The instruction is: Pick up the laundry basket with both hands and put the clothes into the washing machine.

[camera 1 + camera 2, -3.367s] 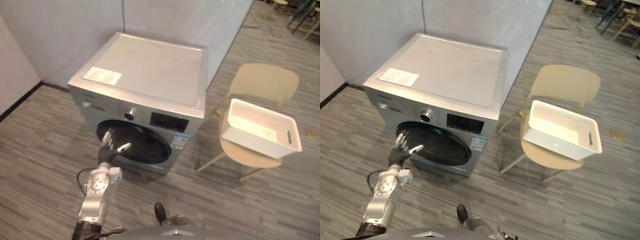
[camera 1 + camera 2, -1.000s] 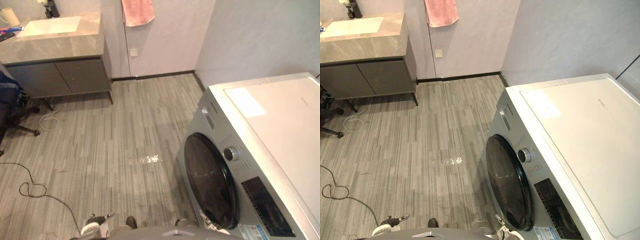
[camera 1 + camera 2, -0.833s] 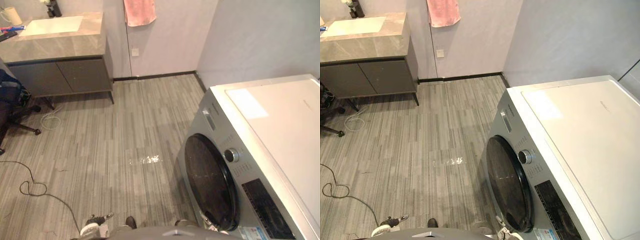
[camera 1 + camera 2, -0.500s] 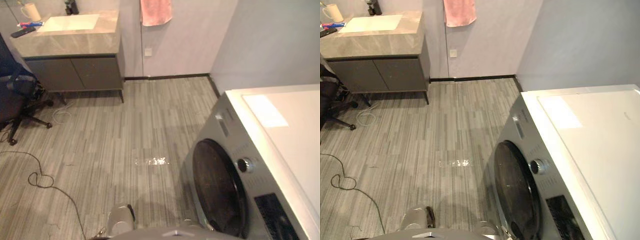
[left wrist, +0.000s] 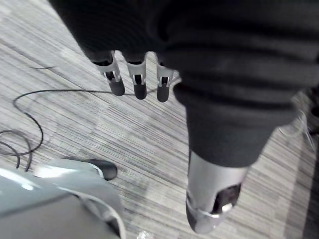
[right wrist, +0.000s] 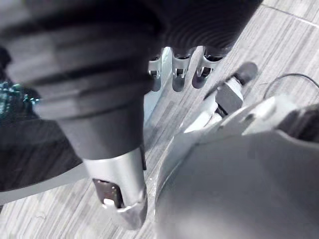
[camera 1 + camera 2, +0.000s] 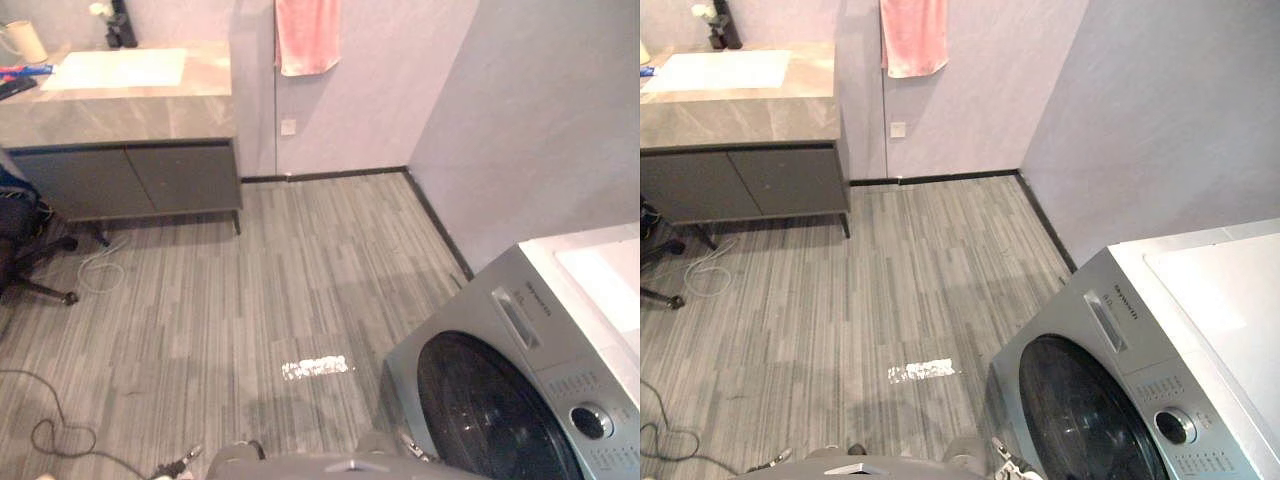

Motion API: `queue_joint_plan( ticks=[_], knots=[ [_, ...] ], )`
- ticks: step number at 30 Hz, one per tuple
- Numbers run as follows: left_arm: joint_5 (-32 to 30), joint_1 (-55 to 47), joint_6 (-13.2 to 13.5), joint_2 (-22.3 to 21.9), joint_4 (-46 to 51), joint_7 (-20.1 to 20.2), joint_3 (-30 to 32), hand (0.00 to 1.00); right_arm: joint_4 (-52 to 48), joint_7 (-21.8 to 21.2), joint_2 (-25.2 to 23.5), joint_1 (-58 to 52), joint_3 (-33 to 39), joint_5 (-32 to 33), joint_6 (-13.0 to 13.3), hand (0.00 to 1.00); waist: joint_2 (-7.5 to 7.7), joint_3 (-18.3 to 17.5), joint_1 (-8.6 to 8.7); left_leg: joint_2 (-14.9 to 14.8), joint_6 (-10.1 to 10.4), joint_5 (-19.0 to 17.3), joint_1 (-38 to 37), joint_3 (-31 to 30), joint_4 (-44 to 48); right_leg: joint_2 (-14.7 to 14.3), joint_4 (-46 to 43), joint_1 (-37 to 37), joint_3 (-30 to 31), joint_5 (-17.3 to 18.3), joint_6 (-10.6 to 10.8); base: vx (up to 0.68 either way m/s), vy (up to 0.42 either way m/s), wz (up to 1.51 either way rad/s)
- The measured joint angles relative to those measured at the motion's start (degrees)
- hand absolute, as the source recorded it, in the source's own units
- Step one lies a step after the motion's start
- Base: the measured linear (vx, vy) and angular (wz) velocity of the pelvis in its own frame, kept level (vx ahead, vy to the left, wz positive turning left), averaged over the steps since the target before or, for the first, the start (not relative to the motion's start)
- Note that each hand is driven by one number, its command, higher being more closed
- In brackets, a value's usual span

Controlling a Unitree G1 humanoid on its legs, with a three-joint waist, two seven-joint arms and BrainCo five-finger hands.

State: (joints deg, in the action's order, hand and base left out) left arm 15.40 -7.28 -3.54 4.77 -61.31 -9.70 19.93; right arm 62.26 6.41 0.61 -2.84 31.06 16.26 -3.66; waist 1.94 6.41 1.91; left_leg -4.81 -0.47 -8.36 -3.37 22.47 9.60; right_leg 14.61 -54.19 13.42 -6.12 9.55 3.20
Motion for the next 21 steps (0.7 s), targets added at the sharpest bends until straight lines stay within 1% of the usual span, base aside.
queue_joint_plan(
  ticks=[1, 2, 3, 4, 5, 6, 7, 8, 9, 10, 11, 12, 13, 14, 15, 16, 19, 20, 21],
  knots=[
    [0.00, 0.13, 0.16, -0.32, -0.02, 0.04, -0.09, 0.00, -0.70, 0.00, 0.06, -0.07, -0.50, 0.22, 0.08, 0.00, -0.21, 0.22, 0.17, -0.17, 0.03, 0.01, -1.25, 0.50, -0.58, -0.86, 1.03, 0.88, -1.04, 1.02, -0.29, 0.24, -0.152, -0.25],
    [0.00, 0.51, 0.27, -1.36, -0.08, 0.01, -0.06, 0.00, -2.15, -0.02, 0.16, -0.15, -1.17, 1.18, 0.32, 0.00, -0.71, 0.65, 0.56, -0.71, 0.08, 0.00, -3.45, 1.34, -1.48, -2.74, 6.62, 2.77, -3.69, 2.44, -0.77, 0.23, -0.178, -0.20],
    [-0.01, 0.88, 0.27, -1.86, -0.12, 0.01, 0.23, 0.00, -2.93, -0.01, 0.04, -0.07, -1.33, 1.56, 0.31, 0.00, -0.86, 0.83, 0.59, -0.91, 0.19, 0.04, -4.07, 1.54, -1.93, -3.16, 9.88, 3.34, -4.66, 2.57, -0.77, 0.28, -0.248, -0.08],
    [-0.01, 1.55, 0.28, -3.15, -0.07, 0.00, 1.35, 0.00, -4.09, 0.00, -0.23, -0.42, -1.32, 1.90, 0.52, 0.00, -1.25, 1.27, 0.57, -1.60, 2.48, -0.21, -4.90, 1.54, -2.35, -3.61, 18.00, 3.65, -6.10, 1.44, -0.77, 0.25, -0.312, 0.06],
    [0.00, 1.75, 0.79, -4.39, 0.43, 0.02, 4.15, 0.00, -4.61, 0.06, -0.63, -1.10, -1.44, 1.88, 0.67, 0.00, -0.55, 1.88, 0.36, -1.72, 5.16, -1.16, -6.17, 1.17, -2.59, -3.48, 28.89, 2.56, -4.74, -3.85, -0.70, 0.26, -0.341, 0.10],
    [0.00, 1.79, 0.89, -4.63, 0.54, 0.02, 5.50, 0.00, -4.60, 0.04, -0.76, -1.22, -1.47, 1.94, 0.68, 0.00, -0.15, 2.14, 0.25, -1.78, 6.08, -1.85, -7.00, 0.93, -2.56, -3.32, 30.27, 2.29, -4.44, -7.76, -0.66, 0.24, -0.319, -0.01],
    [-0.14, 2.02, 0.99, -5.57, 0.49, -0.01, 6.82, 0.00, -4.54, 0.04, -0.29, -1.35, -1.62, 1.88, 0.64, 0.00, -0.86, 2.41, 0.00, -3.25, 6.80, -2.16, -7.87, 0.80, -2.58, -4.70, 29.31, 1.73, -4.86, -6.93, -0.85, 0.17, -0.212, 0.02],
    [-0.85, 2.02, 0.95, -6.61, 0.34, 0.00, 8.23, 0.00, -4.64, 0.06, 0.48, -1.50, -1.85, 1.80, 0.61, 0.00, -2.15, 2.32, 0.14, -5.08, 7.85, -2.13, -7.81, 0.21, -2.77, -6.50, 29.65, 1.30, -5.59, -5.63, -1.23, 0.26, -0.317, 0.10],
    [-1.08, 2.13, 1.11, -8.25, 0.86, 0.07, 9.49, 0.00, -5.01, 0.05, 1.12, -1.49, -1.67, 1.85, 0.75, 0.00, -4.00, 2.52, 0.14, -6.83, 9.27, -1.68, -7.58, -0.57, -3.01, -7.84, 29.45, 1.20, -7.46, -3.52, -1.61, 0.23, -0.298, 0.36],
    [-1.87, 2.26, 1.09, -9.04, 1.22, 0.10, 10.23, 0.00, -5.09, 0.06, 1.52, -1.54, -1.62, 1.88, 0.81, 0.00, -4.69, 2.63, 0.33, -7.96, 9.04, -0.46, -7.53, -1.96, -3.94, -8.43, 28.99, 0.78, -9.33, -1.98, -2.35, 0.22, -0.298, 0.45],
    [-2.15, 2.25, 1.09, -9.20, 1.28, 0.10, 10.55, 0.00, -5.05, 0.07, 1.54, -1.64, -1.51, 1.88, 0.78, 0.00, -4.79, 2.56, 0.39, -8.35, 9.14, 0.50, -7.70, -2.63, -4.54, -8.64, 28.73, 0.40, -10.24, -1.13, -2.70, 0.15, -0.227, 0.67],
    [-2.15, 2.26, 1.08, -9.31, 1.38, 0.15, 11.30, 0.00, -5.06, 0.03, 1.52, -1.78, -1.14, 1.96, 0.56, 0.00, -4.67, 2.57, 0.36, -9.20, 9.38, 2.00, -8.02, -3.72, -5.36, -8.85, 28.06, -0.61, -11.90, 0.50, -3.18, 0.23, -0.309, 0.74],
    [-2.13, 2.21, 1.07, -9.39, 1.44, 0.16, 11.64, 0.00, -4.67, -0.48, 1.47, -1.77, 0.15, 3.26, -1.22, 0.00, -4.54, 2.62, 0.31, -9.87, 10.25, 3.07, -8.77, -4.20, -5.22, -8.88, 27.51, -1.92, -13.21, 1.94, -3.51, 0.23, -0.285, 0.68],
    [-2.14, 2.14, 1.04, -9.37, 1.41, 0.17, 11.61, 0.00, -4.36, -0.74, 1.44, -1.79, 1.02, 4.10, -1.92, 0.00, -4.58, 2.57, 0.31, -10.10, 10.12, 3.18, -8.81, -4.54, -4.61, -8.87, 27.41, -2.63, -13.66, 2.55, -3.56, 0.21, -0.237, 0.42],
    [-2.16, 1.91, 0.97, -9.35, 1.43, 0.18, 11.67, 0.00, -3.78, -0.98, 1.45, -1.82, 2.14, 4.68, -2.50, 0.00, -4.62, 2.53, 0.01, -10.45, 10.06, 3.20, -8.33, -5.32, -1.17, -8.88, 27.65, -4.35, -13.75, 3.38, -3.61, 0.13, -0.119, 0.12],
    [-2.19, 1.91, 0.94, -9.36, 1.47, 0.19, 11.61, 0.00, -3.65, -0.96, 1.42, -1.85, 2.43, 4.73, -2.52, 0.00, -4.62, 2.53, -0.19, -10.66, 10.04, 3.12, -7.48, -5.34, 1.02, -8.89, 28.09, -5.09, -13.61, 3.43, -3.60, 0.14, -0.106, -0.02],
    [-2.50, 1.96, 0.84, -8.86, 2.28, 0.24, 11.40, 0.00, -5.45, -0.89, 0.63, -3.10, 2.12, 4.62, -2.14, 0.00, -4.41, 2.40, -0.07, -12.90, 9.08, 2.85, 0.15, -7.22, 19.35, -8.97, 30.39, -7.78, -13.30, 3.37, -3.44, 0.11, -0.025, -0.08],
    [-2.48, 2.09, 0.89, -8.72, 2.66, 0.31, 10.70, 0.00, -5.53, -0.76, 0.62, -3.31, 1.57, 4.41, -1.43, 0.00, -4.42, 2.39, -0.18, -13.62, 7.84, 2.85, 2.98, -8.27, 25.13, -8.75, 30.67, -8.38, -13.30, 3.07, -3.88, 0.09, 0.051, -0.12],
    [-2.46, 2.08, 0.94, -8.67, 2.88, 0.29, 10.14, 0.00, -5.52, -0.61, 0.58, -3.42, 1.55, 4.01, -1.06, 0.00, -4.41, 2.39, -0.35, -13.86, 7.51, 2.22, 3.58, -8.25, 26.62, -8.62, 30.89, -8.77, -13.39, 2.86, -3.96, 0.14, 0.128, -0.10]
  ],
)
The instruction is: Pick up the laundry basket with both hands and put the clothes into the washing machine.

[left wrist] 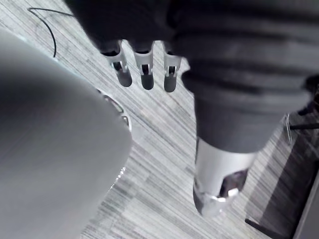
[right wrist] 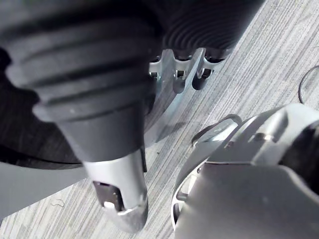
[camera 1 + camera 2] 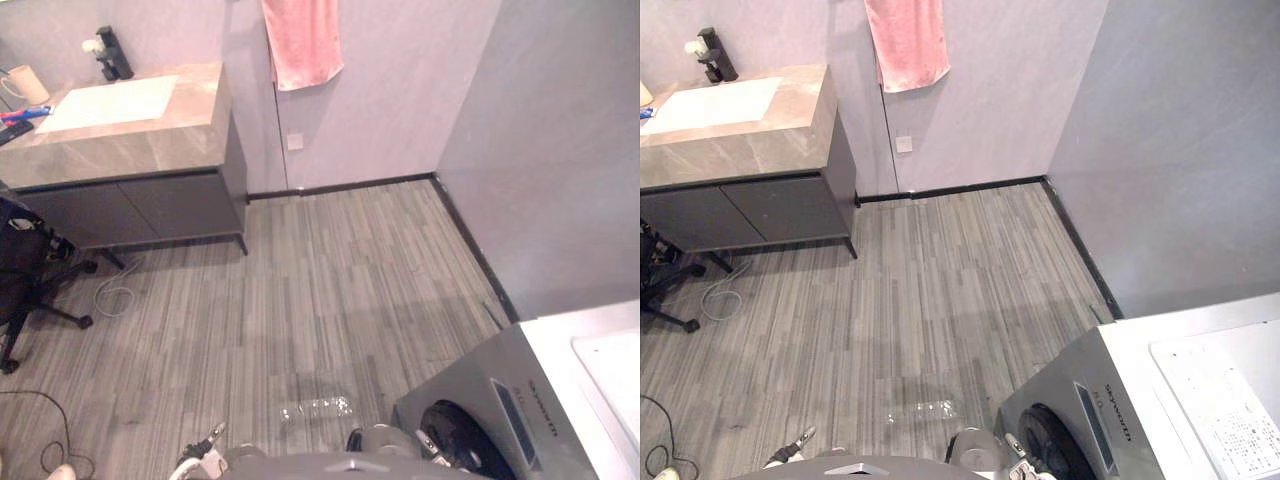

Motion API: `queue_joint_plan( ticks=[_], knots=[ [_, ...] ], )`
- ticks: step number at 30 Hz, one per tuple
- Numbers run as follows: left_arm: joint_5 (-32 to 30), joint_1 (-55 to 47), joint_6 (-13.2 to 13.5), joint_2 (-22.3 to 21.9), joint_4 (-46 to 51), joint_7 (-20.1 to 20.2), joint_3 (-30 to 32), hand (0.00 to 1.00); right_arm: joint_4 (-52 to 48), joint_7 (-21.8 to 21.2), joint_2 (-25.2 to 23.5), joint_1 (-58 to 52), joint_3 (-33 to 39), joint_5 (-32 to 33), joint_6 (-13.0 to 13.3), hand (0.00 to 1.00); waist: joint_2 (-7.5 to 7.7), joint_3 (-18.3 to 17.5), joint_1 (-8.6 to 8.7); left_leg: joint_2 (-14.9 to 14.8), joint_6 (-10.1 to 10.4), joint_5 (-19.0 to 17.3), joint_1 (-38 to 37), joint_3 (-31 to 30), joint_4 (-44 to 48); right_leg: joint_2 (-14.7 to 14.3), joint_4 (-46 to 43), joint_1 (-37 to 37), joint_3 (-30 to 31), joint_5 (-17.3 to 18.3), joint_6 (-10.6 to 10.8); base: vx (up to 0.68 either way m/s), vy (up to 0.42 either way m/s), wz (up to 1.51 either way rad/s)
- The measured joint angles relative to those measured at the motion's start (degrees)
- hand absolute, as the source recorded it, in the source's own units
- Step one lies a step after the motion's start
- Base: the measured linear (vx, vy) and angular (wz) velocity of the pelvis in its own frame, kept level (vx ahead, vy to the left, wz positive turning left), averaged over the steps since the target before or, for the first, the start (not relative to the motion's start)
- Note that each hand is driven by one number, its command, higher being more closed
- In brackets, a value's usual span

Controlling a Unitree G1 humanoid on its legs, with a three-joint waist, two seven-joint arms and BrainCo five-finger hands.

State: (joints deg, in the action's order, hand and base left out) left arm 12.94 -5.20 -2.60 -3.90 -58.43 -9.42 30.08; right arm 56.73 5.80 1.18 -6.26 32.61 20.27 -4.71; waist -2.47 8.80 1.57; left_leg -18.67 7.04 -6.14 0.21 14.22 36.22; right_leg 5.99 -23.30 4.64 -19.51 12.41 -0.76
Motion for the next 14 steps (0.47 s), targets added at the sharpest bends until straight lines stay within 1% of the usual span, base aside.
queue_joint_plan(
  ticks=[1, 2, 3, 4, 5, 6, 8, 11, 13, 14],
  knots=[
    [-0.03, 0.00, 0.00, 0.21, 0.44, -0.09, -1.01, 0.00, -0.01, 0.60, -0.24, -0.23, -0.13, -0.44, 0.76, 0.00, 0.13, -0.05, -0.16, 0.24, -0.03, -2.35, 0.57, 0.25, -0.06, 0.21, 0.55, -0.87, 0.00, -0.29, 0.18, 0.15, 0.180, -0.02],
    [-0.05, 0.01, -0.01, 0.82, 0.46, -0.11, -2.05, 0.00, 0.29, 0.70, -0.56, -0.12, -0.11, -0.45, 1.08, 0.00, 0.75, -0.29, -0.26, 2.25, 0.33, -5.19, 1.01, 1.54, -5.62, 1.36, 0.69, -1.04, 0.05, -0.71, 0.90, 0.15, 0.201, 0.04],
    [-0.04, 0.02, -0.03, 1.01, 0.45, -0.16, -2.42, 0.00, 0.40, 0.68, -0.70, -0.05, 0.01, -0.49, 1.07, 0.00, 0.99, -0.41, -0.21, 3.78, 0.11, -5.26, 1.07, 1.56, -10.18, 1.88, 0.74, -0.98, 0.08, -1.06, 1.51, 0.09, 0.168, 0.10],
    [-0.05, 0.01, -0.04, 1.09, 0.38, -0.19, -2.89, 0.00, 0.49, 0.67, -0.77, -0.08, 0.32, -0.50, 1.05, 0.00, 0.96, -0.56, -0.16, 5.35, -0.84, -3.77, 0.97, 1.39, -15.45, 2.16, 0.75, -0.89, 0.15, -1.35, 2.20, 0.08, 0.234, 0.08],
    [0.19, -0.02, 0.02, 1.72, -0.11, -0.24, -3.64, 0.00, 0.76, 0.67, -1.09, 0.23, 1.40, -0.71, 0.82, 0.00, 1.96, -1.16, -0.51, 8.57, -1.25, -1.72, -0.98, 1.70, -22.14, 2.77, 0.89, -0.55, 2.30, -1.44, 3.84, 0.08, 0.208, 0.12],
    [0.18, -0.13, 0.02, 2.40, -0.43, -0.28, -4.10, 0.00, 0.81, 0.66, -1.40, 0.14, 1.37, -1.11, 0.66, 0.00, 2.56, -1.54, -0.36, 9.51, -1.64, -1.17, -1.54, 1.69, -23.69, 2.93, 2.07, -0.67, 3.54, -1.99, 4.48, 0.09, 0.247, 0.10],
    [0.20, -0.31, -0.06, 3.85, -1.38, -0.28, -4.37, 0.00, 1.75, 0.62, -2.30, -0.01, 2.11, -2.78, 0.60, 0.00, 3.85, -2.28, -0.28, 11.75, -2.72, -0.39, -2.96, 2.49, -27.00, 3.88, 5.97, -1.80, 5.24, -3.95, 5.12, 0.07, 0.204, -0.02],
    [-0.89, -0.43, -0.09, 4.58, -2.12, -0.15, -5.71, 0.00, 2.86, 0.57, -2.45, -0.13, 2.48, -2.77, 0.58, 0.00, 4.18, -2.56, 0.00, 13.33, -3.51, 0.35, -5.04, 2.91, -29.81, 4.23, 9.60, -3.69, 6.12, -5.47, 5.51, 0.01, 0.175, -0.07],
    [-1.69, -0.39, -0.07, 5.36, -2.69, 0.01, -8.10, 0.00, 3.23, 0.46, -2.29, -0.10, 2.65, -2.82, 0.55, 0.00, 3.85, -2.70, 0.51, 14.43, -4.08, 1.28, -5.18, 2.92, -31.57, 4.70, 11.52, -3.74, 6.28, -6.45, 5.79, -0.02, 0.086, 0.01],
    [-1.98, -0.34, -0.06, 5.83, -2.97, 0.21, -9.12, 0.00, 3.53, 0.43, -2.11, -0.08, 3.12, -3.48, 0.49, 0.00, 3.65, -2.66, 0.49, 14.88, -4.19, 1.63, -5.13, 2.92, -32.09, 4.69, 12.48, -3.80, 6.36, -7.04, 6.09, -0.01, 0.043, 0.01]
  ],
)
